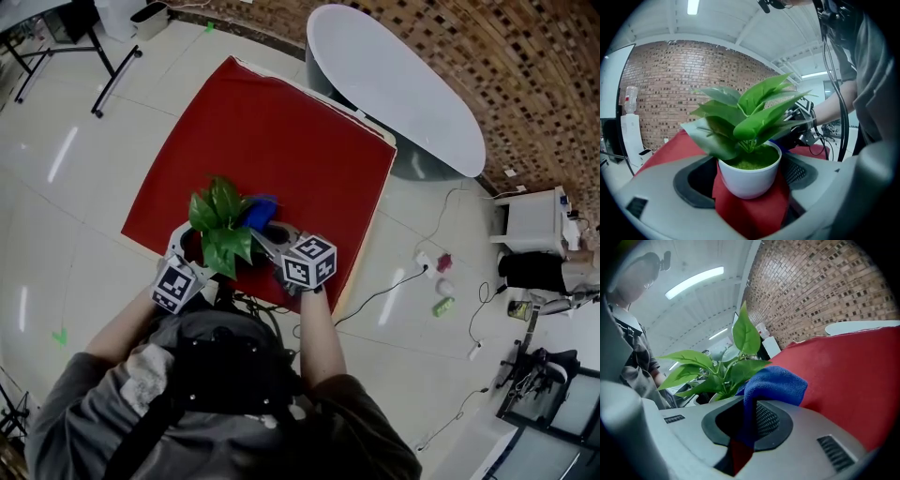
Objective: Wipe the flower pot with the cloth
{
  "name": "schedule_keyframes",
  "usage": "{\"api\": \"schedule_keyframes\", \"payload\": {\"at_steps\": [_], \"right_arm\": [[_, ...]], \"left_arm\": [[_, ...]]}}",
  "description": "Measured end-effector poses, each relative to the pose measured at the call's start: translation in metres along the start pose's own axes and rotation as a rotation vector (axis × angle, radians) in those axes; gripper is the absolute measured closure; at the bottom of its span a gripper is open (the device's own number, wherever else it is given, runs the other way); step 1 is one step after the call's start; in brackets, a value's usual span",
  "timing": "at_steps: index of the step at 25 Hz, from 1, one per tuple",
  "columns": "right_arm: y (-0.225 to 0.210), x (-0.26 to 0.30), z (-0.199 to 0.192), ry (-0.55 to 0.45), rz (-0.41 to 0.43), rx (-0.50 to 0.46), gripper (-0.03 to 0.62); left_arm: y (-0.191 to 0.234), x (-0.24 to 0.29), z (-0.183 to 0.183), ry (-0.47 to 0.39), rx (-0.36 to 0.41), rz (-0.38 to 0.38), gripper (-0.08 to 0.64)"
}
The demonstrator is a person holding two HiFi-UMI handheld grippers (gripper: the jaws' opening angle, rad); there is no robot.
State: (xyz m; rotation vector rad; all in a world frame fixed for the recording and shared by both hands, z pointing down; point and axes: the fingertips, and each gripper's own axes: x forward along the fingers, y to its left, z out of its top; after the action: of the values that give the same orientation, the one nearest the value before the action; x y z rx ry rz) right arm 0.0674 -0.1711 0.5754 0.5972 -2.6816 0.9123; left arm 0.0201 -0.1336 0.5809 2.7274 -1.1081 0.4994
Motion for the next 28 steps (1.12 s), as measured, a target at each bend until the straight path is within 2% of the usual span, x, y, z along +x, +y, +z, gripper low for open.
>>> {"api": "schedule_keyframes", "payload": {"at_steps": [6, 13, 16, 19, 24, 28], "right_arm": [[-0.008, 0.008, -0.021, 0.047, -0.054, 0.024, 0.531], [-0.006, 0.016, -0.028, 0.06, -0.208, -0.016, 0.531], [-0.01, 0.017, -0.031, 0.038, -0.276, -0.023, 0.531], [-0.011, 0.015, -0.031, 0.024, -0.315, -0.011, 0.531], [-0.005, 0.012, -0.032, 0.025, -0.355, -0.011, 0.531], [0.007, 0.014, -0.037, 0.044, -0.364, -0.021, 0.531]], "left_arm": [[0.0, -0.002, 0.0, 0.01, 0.016, -0.036, 0.117], [0.009, -0.009, 0.003, 0.022, 0.05, -0.142, 0.114], [0.012, -0.007, 0.0, 0.036, 0.102, -0.187, 0.114], [0.014, -0.011, -0.01, 0.074, 0.16, -0.178, 0.115], [0.007, -0.034, -0.031, 0.131, 0.083, -0.194, 0.115], [0.002, -0.043, -0.031, 0.143, 0.017, -0.181, 0.115]]}}
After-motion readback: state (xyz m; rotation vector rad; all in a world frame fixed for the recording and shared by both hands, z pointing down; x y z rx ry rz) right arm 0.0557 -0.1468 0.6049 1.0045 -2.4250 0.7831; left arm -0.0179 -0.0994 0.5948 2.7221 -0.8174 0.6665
